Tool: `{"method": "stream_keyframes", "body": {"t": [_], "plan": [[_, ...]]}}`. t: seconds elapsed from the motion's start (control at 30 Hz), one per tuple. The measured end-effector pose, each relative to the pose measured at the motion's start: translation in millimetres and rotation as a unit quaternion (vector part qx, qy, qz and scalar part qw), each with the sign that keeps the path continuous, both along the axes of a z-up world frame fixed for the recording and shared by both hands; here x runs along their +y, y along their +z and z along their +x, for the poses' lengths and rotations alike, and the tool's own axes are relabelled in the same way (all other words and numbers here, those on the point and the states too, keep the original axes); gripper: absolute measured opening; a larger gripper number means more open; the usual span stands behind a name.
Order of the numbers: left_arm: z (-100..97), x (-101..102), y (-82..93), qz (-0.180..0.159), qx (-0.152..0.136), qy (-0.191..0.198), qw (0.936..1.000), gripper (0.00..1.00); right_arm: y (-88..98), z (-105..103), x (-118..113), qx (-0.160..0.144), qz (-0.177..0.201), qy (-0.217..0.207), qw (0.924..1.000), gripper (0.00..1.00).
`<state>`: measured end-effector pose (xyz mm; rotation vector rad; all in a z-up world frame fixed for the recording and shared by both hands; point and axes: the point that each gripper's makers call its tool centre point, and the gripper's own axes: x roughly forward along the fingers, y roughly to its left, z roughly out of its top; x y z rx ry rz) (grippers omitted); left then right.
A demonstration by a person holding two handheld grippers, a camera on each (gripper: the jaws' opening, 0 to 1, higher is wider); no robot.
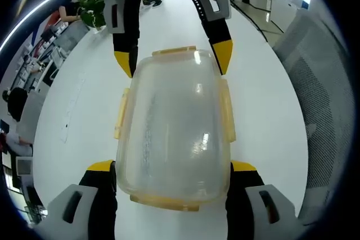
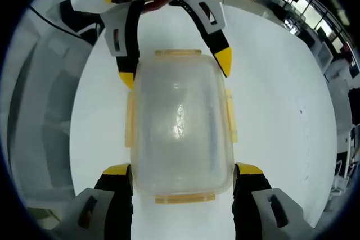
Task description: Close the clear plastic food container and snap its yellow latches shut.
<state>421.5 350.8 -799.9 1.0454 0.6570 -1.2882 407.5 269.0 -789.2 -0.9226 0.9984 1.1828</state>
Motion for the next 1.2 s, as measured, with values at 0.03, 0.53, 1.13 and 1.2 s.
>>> {"method": "stream_keyframes", "body": {"t": [0.03, 0.53, 1.13, 1.2], "plan": [[0.9, -0.2, -0.1, 0.001, 0.000, 0.000, 1.0000, 0.80, 0.0, 0.8, -0.2, 0.000, 0.000, 0.000, 1.0000, 0.72], [14.7, -4.5, -1.0, -0.004, 0.002, 0.002, 1.0000, 0.80, -0.9, 15.2, -4.7, 0.000, -0.001, 0.003, 1.0000, 0.72], [19.0, -6.0, -0.6, -0.002, -0.001, 0.000, 1.0000, 0.80, -0.9, 19.7, -6.7, -0.001, 0.002, -0.001, 1.0000, 0.73], [18.9, -6.0, -0.3, -0.002, -0.002, -0.001, 1.0000, 0.80, -0.5, 19.7, -6.7, -0.003, 0.005, -0.003, 1.0000, 0.73]]}}
